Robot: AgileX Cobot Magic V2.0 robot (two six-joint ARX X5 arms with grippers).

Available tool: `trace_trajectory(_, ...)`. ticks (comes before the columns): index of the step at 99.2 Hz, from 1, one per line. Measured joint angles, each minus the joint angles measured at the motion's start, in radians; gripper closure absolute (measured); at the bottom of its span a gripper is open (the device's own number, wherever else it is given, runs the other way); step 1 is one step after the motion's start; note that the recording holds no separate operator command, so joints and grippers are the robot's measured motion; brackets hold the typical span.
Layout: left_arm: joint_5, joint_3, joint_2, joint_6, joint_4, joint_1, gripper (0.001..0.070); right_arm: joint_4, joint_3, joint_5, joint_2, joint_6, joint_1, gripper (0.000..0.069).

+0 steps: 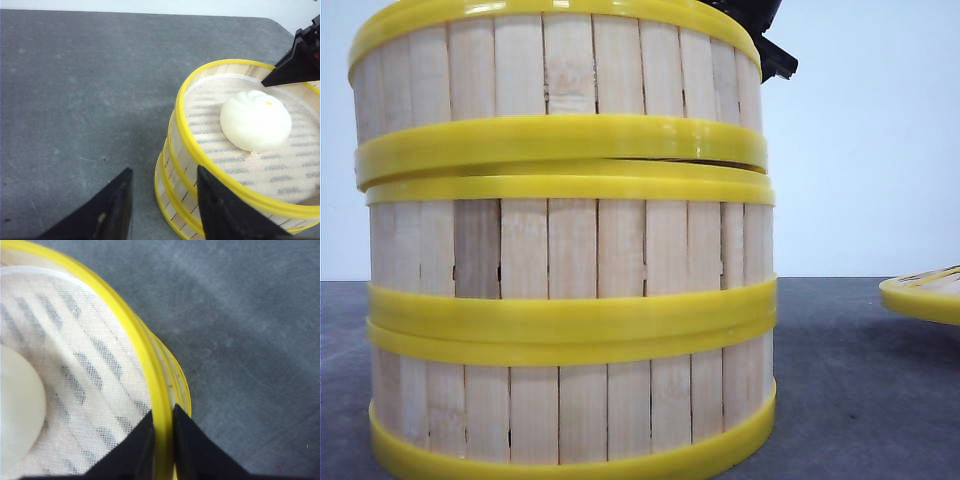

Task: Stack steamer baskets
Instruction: 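Lift the basket with the right gripper and lower it onto the stack, then release the basket and move the right gripper over the woven lid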

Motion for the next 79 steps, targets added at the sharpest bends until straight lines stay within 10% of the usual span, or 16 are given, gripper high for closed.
trace_trajectory(27, 0.0, 0.0, 0.0, 0.0, 0.0, 0.0, 0.0478, -0.045, 0.0, 0.025, 0.0, -0.021, 0.0, 0.0655)
trace_trajectory(50, 0.0, 0.0, 0.0, 0.0, 0.003, 0.0, 0.0478, -0.047, 0.0, 0.024, 0.0, -0.025, 0.0, 0.0337)
trace_trajectory(79, 0.0, 0.0, 0.0, 0.003, 0.003, 0.0, 0.0478, 0.004, 0.0, 0.029, -0.067, -0.025, -0.021, 0.0296)
